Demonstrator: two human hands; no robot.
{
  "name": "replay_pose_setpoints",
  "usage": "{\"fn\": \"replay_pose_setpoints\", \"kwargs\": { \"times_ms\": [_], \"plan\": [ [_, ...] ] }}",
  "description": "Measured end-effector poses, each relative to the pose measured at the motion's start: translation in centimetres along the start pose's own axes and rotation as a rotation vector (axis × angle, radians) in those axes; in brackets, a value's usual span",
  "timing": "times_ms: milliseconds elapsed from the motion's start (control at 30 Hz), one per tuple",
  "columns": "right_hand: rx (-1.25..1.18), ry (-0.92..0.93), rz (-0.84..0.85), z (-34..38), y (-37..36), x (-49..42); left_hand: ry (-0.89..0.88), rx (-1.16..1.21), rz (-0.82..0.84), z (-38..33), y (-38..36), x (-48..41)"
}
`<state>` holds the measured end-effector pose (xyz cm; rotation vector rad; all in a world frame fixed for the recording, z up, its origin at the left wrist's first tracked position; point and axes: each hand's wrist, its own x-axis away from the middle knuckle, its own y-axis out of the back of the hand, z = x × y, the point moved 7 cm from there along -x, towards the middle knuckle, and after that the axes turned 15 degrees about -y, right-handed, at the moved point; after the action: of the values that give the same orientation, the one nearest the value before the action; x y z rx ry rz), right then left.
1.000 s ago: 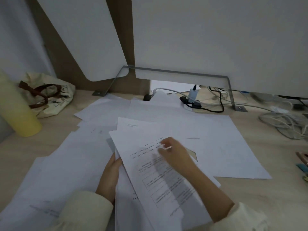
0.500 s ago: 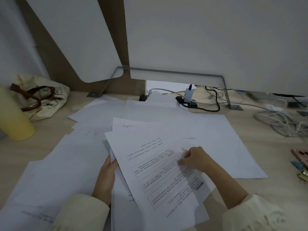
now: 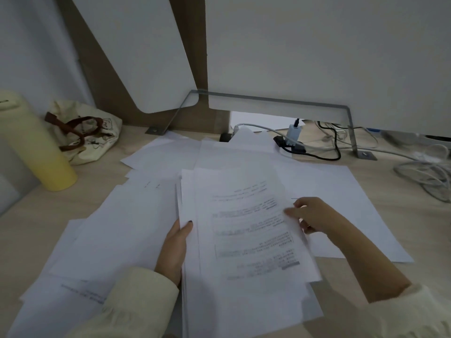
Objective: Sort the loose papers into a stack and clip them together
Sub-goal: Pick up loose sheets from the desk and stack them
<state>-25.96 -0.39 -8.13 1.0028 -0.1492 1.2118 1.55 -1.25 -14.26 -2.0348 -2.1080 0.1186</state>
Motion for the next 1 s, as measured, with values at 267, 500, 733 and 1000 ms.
{"fn": "replay_pose_setpoints", "kwargs": {
  "times_ms": [267, 500, 733, 1000],
  "plan": [
    [-0.693, -0.107, 0.33, -3.2, -4.1, 2.6, 0.058, 0.133, -0.04, 0.0, -0.3, 0.2],
    [-0.812, -0.09, 0.436, -3.7, -4.9, 3.9, 0.117, 0.238, 0.102, 0.6, -0.7, 0.4],
    [-0.163, -0.031, 0.701, -2.7, -8.1, 7.5, 0.029, 0.001, 0.121, -0.2, -1.0, 0.3],
    [0.009, 0.299, 0.297, 1.5, -1.9, 4.9, 0.02, -0.141, 0.1, 0.3, -0.8, -0.1]
  ]
}}
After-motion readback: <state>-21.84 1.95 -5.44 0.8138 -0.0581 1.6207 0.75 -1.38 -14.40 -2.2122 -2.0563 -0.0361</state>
